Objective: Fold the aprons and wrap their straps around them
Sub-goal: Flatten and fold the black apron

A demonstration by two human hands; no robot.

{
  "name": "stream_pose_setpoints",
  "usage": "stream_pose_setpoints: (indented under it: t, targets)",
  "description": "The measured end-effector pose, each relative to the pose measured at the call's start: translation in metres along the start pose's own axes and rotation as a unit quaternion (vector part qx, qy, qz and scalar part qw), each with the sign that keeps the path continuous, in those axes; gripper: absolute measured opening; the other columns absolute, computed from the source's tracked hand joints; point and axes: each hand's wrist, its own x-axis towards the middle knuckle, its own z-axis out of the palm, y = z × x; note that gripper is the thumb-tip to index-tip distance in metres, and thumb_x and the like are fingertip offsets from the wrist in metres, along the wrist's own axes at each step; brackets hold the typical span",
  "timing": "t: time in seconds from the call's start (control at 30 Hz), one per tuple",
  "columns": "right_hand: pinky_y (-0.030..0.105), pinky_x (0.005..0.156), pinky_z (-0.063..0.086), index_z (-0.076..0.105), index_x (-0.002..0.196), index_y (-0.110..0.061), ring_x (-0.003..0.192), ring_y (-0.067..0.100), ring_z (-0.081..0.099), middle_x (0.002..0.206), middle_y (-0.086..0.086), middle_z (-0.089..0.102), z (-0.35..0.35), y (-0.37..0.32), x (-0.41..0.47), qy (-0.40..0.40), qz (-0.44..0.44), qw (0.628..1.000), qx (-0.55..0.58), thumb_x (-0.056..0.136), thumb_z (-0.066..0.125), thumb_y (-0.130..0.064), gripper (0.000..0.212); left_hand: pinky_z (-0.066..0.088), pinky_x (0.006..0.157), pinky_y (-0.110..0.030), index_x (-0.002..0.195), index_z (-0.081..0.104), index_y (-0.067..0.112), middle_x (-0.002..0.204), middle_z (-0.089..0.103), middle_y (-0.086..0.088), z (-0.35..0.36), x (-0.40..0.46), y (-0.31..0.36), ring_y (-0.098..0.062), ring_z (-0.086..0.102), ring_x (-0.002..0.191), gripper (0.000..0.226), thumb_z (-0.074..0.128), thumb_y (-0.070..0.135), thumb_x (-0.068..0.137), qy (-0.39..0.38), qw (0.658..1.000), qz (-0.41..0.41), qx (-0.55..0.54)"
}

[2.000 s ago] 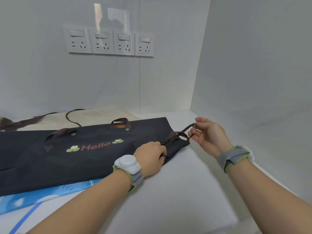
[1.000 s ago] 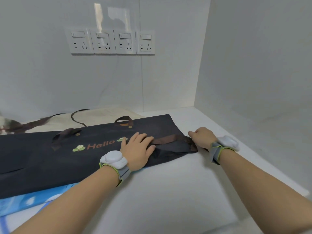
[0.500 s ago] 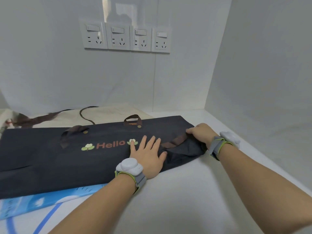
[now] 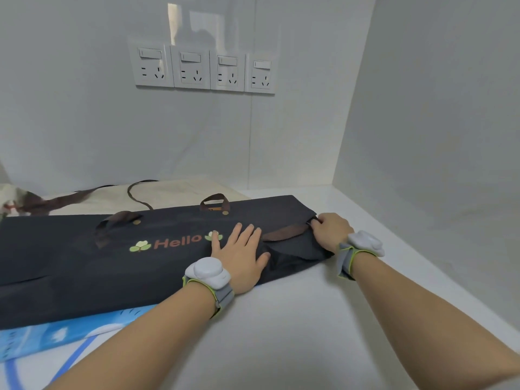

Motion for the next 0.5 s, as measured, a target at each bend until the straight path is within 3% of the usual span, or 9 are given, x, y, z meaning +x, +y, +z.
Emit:
stream_pose_setpoints:
  t: [0.2, 0.33, 0.5]
  targets:
    - [0.035, 0.086, 0.045, 0.069, 0.105, -0.019, 0.111, 0.035, 0.059, 0.12, 0.009, 0.066, -0.037, 0.075, -0.006, 0.031, 0.008, 0.998, -0.057, 0.097, 0.047, -0.03, 0.026, -0.004, 0.117, -0.061, 0.155, 0.009, 0.029, 0.163, 0.004, 0.012, -0.017, -0.006, 0.033, -0.016, -0.004, 0.15, 0.065, 0.022, 0.058, 0.099, -0.034, 0.998, 0.046, -0.033]
    - [0.034, 0.083, 0.047, 0.069, 0.108, -0.019, 0.108, 0.034, 0.062, 0.118, 0.01, 0.068, -0.066, 0.136, -0.009, 0.032, 0.041, 0.994, -0.095, 0.098, 0.047, -0.029, 0.026, -0.005, 0.116, -0.061, 0.154, 0.011, 0.031, 0.162, 0.006, 0.012, -0.014, -0.007, 0.061, -0.018, -0.003, 0.151, 0.067, 0.023, 0.063, 0.096, -0.054, 0.995, 0.077, -0.018]
    - [0.034, 0.078, 0.047, 0.071, 0.102, -0.017, 0.102, 0.036, 0.063, 0.108, 0.013, 0.071, -0.071, 0.142, -0.007, 0.043, 0.03, 0.998, -0.039, 0.096, 0.049, -0.027, 0.025, -0.006, 0.115, -0.063, 0.153, 0.006, 0.038, 0.162, 0.0, 0.018, 0.006, -0.012, 0.074, -0.017, -0.007, 0.15, 0.066, 0.016, 0.067, 0.095, -0.057, 0.996, 0.07, 0.015]
